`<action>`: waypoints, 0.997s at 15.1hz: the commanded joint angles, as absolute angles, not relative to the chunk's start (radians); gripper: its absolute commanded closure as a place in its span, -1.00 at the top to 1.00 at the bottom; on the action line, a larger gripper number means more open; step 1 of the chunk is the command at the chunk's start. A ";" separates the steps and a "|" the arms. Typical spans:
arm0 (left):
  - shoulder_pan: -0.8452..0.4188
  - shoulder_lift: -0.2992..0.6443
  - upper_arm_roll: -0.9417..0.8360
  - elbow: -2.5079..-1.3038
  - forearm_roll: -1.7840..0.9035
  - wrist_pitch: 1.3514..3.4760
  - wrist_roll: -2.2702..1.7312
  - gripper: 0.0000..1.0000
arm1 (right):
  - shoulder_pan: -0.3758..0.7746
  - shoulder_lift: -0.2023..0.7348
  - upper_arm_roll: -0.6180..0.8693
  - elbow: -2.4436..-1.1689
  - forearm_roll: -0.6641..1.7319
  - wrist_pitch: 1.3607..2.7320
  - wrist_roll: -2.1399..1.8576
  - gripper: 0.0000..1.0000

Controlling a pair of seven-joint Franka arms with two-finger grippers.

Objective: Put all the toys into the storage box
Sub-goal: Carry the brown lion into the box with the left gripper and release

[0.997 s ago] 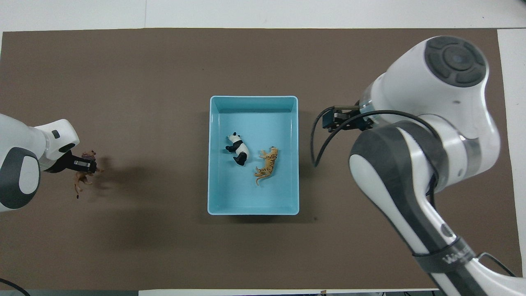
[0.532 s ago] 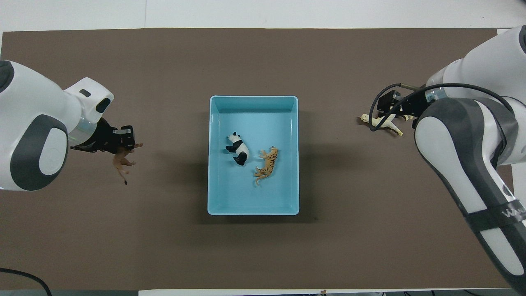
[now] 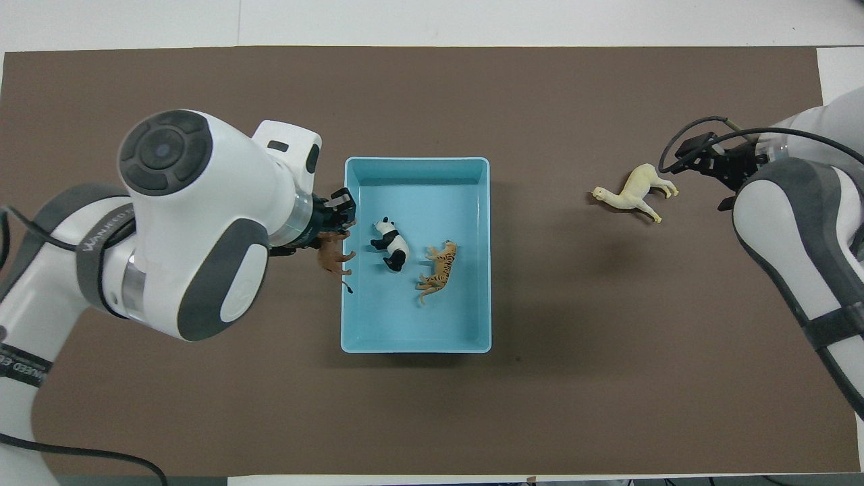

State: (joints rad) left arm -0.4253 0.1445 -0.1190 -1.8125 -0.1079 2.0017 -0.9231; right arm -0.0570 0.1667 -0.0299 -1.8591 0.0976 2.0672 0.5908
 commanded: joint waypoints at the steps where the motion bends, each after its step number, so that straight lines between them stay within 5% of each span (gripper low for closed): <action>1: -0.486 0.184 -0.098 -1.816 -0.123 2.071 -1.000 -1.00 | -0.058 0.156 -0.014 -1.879 0.115 2.118 0.627 1.00; 2: -0.486 0.184 -0.098 -1.816 -0.123 2.071 -1.002 -0.61 | -0.052 0.166 -0.012 -1.878 0.115 2.126 0.749 1.00; 3: -0.486 0.184 -0.098 -1.816 -0.123 2.072 -1.002 0.44 | -0.042 0.179 -0.011 -1.875 0.114 2.137 0.858 1.00; 4: -0.488 0.184 -0.097 -1.815 -0.118 2.069 -1.003 0.99 | -0.023 0.199 -0.011 -1.873 0.115 2.163 0.903 1.00; 11: -0.453 0.140 -0.084 -1.805 -0.114 1.965 -1.002 1.00 | -0.021 0.339 -0.011 -1.870 0.115 2.356 0.968 1.00; 15: -0.269 0.065 -0.080 -1.805 -0.109 1.908 -0.866 1.00 | -0.009 0.379 -0.009 -1.870 0.115 2.401 0.968 1.00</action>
